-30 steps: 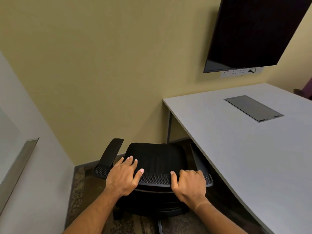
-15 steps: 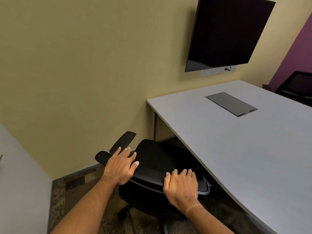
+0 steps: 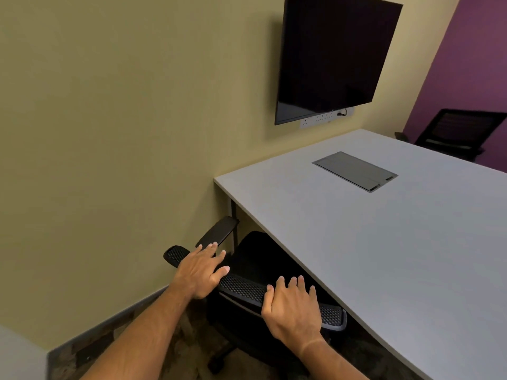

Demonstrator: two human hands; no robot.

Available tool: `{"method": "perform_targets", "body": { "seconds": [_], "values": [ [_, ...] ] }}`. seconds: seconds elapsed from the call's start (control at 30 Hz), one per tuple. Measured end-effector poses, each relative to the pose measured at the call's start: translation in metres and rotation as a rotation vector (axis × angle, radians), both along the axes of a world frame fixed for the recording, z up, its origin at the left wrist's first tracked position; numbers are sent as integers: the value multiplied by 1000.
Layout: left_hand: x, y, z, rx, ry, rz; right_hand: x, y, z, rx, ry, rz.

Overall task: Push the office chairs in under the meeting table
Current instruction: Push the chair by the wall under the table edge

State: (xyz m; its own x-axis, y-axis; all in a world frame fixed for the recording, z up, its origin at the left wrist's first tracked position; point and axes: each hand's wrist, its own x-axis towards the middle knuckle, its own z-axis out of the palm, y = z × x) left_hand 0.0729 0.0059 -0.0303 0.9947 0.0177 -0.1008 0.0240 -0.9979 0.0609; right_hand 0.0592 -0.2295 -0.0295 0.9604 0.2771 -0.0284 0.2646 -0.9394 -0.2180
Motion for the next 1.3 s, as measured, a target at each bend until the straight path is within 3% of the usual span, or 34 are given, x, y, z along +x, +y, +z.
{"method": "perform_targets", "body": {
  "seconds": [0.23,0.57,1.3],
  "values": [
    [75,19,1,-38,152,87,38,33,10,14,113,-37],
    [150,45,2,35,164,30,91,69,7,65,67,-110],
    [304,111,-8,90,91,-392,191,160,2,36,-88,-523]
  ]
}}
